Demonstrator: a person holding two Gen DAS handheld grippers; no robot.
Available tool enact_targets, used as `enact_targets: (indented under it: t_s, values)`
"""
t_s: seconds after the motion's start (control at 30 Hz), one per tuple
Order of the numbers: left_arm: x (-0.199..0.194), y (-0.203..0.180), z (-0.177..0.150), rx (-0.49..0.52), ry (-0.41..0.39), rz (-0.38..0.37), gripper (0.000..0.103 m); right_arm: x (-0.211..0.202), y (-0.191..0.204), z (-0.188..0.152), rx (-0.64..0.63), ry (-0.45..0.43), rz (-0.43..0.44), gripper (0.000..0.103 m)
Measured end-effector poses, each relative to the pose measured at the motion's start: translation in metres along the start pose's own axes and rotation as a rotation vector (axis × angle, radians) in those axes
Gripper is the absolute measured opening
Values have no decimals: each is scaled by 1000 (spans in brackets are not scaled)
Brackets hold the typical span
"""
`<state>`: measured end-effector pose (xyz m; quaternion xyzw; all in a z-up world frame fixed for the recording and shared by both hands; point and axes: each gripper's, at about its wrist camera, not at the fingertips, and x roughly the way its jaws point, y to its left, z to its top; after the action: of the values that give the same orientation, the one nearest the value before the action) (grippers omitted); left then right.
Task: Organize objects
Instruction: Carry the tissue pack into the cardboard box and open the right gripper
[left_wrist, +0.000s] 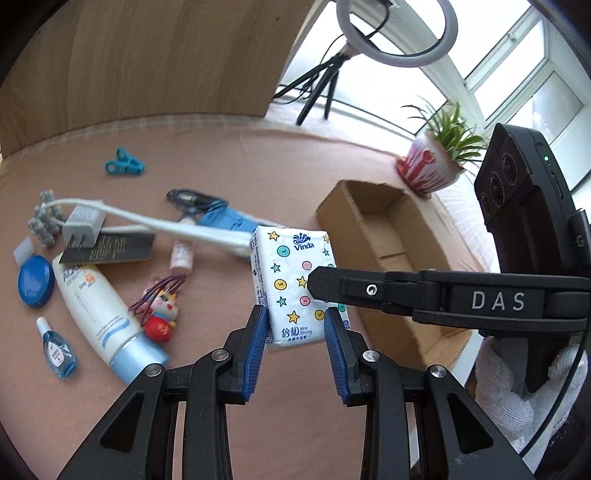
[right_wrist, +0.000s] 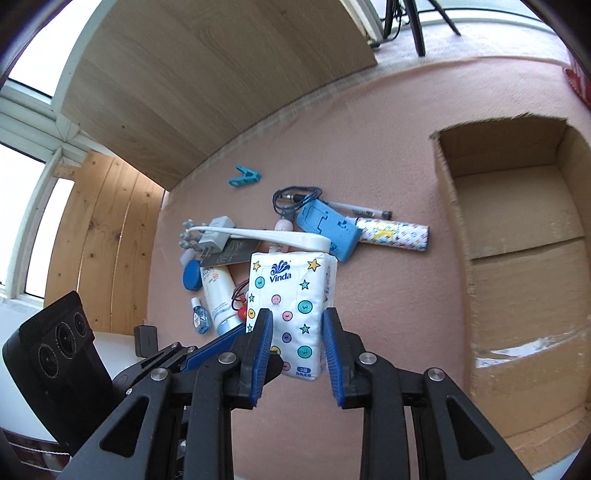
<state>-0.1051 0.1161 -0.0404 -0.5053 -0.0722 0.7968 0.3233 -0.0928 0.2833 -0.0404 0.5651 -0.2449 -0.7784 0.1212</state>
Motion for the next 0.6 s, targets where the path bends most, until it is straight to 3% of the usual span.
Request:
enact_targets:
  t_s: [0.23,0.6]
  values:
    - [5,-62,6,81,-11,-53,34,-52,-25,-6,13,-72,-45,25]
    - [53,-151,-5,189,75,-157,35,-102,-101,-21,112,-133,-140,25]
